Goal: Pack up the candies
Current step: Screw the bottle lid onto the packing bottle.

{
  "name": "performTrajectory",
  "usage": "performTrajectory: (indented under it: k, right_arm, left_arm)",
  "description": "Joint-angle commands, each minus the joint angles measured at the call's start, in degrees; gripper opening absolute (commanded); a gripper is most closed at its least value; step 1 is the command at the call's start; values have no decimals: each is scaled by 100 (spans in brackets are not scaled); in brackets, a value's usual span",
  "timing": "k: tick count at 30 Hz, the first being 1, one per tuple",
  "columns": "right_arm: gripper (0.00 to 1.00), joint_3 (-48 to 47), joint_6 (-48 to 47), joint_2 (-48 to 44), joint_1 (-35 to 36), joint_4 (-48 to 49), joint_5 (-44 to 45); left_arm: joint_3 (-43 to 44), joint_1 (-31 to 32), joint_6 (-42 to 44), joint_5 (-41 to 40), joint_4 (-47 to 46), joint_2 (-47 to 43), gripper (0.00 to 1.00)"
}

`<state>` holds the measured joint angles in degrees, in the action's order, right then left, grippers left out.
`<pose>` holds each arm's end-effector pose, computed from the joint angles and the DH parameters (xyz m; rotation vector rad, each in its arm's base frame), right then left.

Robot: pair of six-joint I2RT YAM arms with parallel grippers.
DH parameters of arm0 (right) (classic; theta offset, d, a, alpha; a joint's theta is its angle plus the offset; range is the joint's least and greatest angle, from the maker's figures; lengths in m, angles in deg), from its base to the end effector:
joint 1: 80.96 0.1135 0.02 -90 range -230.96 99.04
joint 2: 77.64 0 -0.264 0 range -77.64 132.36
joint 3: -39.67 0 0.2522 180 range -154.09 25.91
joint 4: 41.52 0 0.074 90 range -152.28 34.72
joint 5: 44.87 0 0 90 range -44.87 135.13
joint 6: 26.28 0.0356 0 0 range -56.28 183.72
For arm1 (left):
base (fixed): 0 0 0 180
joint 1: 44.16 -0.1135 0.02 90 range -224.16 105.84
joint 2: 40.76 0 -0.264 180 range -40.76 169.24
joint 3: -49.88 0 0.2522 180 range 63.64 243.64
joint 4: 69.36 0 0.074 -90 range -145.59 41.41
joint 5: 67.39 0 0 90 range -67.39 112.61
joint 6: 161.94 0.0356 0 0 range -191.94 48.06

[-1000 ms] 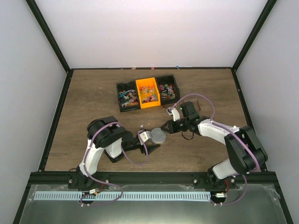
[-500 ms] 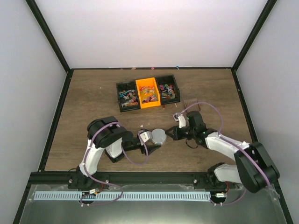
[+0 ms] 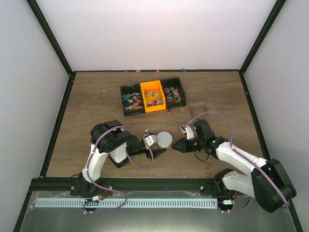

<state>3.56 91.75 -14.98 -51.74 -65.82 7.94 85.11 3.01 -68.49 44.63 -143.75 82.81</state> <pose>0.1544 0.1110 0.1559 -0.3364 2.5843 1.2050 0.1786 -0.2123 0.0556 1.0543 1.5653 -0.8802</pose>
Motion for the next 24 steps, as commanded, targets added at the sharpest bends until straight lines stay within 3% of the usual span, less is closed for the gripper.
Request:
performTrajectory:
  k: [1, 3, 12, 24]
  right_arm:
    - [15, -822, -359, 424, -324, -79, 73]
    - [20, -1181, -613, 887, -354, -142, 155]
    - [21, -2235, -1395, 2209, -349, -276, 126]
    - [17, -2105, -1401, 2477, -227, -119, -167]
  left_arm:
    - [-334, -12, -282, 222, 240, 198, 85]
    - [-411, -15, -303, 245, 179, 218, 85]
    - [-548, -31, -374, 281, 58, 151, 86]
    - [-510, -72, -414, 247, 17, 231, 86]
